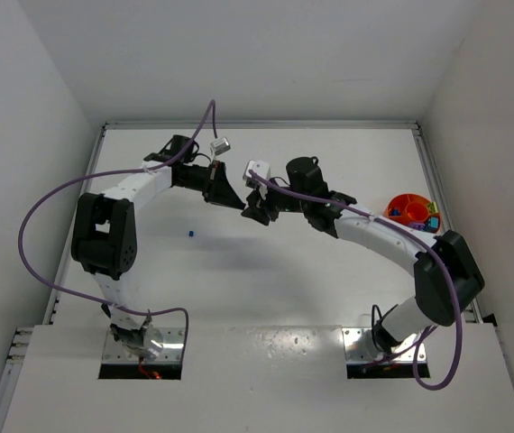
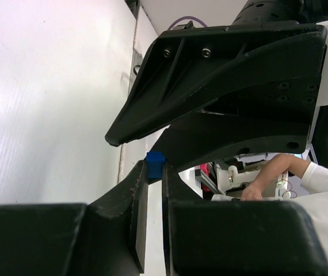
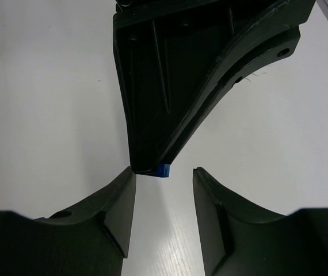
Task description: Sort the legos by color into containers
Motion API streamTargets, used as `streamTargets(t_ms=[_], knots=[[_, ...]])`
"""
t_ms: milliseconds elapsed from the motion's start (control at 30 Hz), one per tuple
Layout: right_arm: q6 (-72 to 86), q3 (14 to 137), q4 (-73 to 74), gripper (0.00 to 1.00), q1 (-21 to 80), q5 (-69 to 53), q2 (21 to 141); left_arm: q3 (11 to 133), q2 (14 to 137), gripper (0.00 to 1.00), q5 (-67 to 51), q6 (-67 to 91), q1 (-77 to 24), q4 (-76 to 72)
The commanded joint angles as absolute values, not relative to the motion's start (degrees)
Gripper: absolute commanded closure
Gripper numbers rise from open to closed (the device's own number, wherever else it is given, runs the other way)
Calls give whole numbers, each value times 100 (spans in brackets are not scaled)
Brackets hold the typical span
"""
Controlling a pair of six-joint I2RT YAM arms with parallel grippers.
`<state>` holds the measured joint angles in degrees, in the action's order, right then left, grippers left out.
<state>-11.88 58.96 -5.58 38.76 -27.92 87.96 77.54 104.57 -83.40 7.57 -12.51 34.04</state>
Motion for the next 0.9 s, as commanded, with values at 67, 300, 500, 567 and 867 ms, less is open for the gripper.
streamTargets(t_ms=[67, 300, 500, 567, 867], knots=[[-1292, 6064, -914, 59, 3911, -2664, 8675, 7840, 10450, 100, -8938, 677, -1301, 3357], [-1239, 6064, -914, 59, 3911, -2663, 8622, 7840, 10503, 100, -8886, 729, -1301, 3357], [-1239, 6178, -914, 59, 3911, -2663, 8569, 7840, 10608, 100, -8833, 782, -1301, 3357], [-1178, 6179, -914, 59, 3911, -2610, 8569, 7840, 10608, 100, -8780, 782, -1301, 3357], [-1178, 6179, -914, 59, 3911, -2610, 8517, 7840, 10714, 100, -8728, 782, -1301, 3357]])
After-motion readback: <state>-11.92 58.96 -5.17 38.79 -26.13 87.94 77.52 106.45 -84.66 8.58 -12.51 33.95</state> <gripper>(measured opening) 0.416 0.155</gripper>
